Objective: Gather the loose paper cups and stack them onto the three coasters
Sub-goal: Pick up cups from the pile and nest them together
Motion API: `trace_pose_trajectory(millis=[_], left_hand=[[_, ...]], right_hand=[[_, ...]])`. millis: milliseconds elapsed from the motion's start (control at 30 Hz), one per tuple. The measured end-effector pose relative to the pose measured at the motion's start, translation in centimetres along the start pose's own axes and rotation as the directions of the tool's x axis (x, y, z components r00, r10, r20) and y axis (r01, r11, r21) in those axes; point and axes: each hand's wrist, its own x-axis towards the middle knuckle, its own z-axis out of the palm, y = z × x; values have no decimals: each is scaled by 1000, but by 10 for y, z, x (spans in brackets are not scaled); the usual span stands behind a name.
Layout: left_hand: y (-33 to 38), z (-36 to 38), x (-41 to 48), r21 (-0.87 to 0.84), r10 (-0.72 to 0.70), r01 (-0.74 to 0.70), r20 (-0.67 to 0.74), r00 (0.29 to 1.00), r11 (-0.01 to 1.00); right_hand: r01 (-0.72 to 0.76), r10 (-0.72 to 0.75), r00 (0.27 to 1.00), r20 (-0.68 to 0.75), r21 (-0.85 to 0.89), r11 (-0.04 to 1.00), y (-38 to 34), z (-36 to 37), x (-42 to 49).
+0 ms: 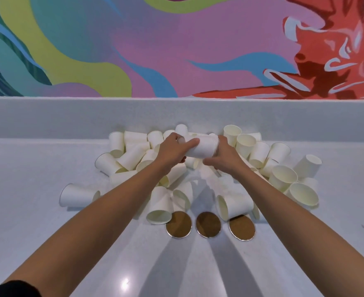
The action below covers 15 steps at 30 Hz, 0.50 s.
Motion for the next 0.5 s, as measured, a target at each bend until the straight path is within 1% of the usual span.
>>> trace_pose_trajectory(millis=[67, 100, 167, 233, 367, 433, 500], left_hand=[[4, 3, -11, 186, 84, -86, 21, 996, 979], [7, 5, -16, 253, 126, -133, 44, 991, 958], [13, 8, -28, 319, 196, -216, 95, 976, 923], [17, 14, -43, 384, 241, -277, 140, 960, 881], [18, 22, -67, 451, 232, -312, 225, 946, 837], [14, 24, -73, 466, 197, -313, 281, 939, 828], [9, 25, -78, 457, 146, -303, 348, 926, 836]], right_hand=[[7, -5, 999, 37, -62, 998, 5, -8, -12], [11, -4, 998, 70, -104, 995, 7, -11, -18], [11, 10, 989, 147, -142, 990, 12, -17, -30], [-15, 46, 971, 233, -134, 991, 17, -21, -45], [-63, 107, 919, 381, -127, 990, 29, -21, -70], [-89, 150, 873, 465, -150, 985, 33, -17, -80], [-144, 208, 813, 544, -157, 977, 37, -15, -87]])
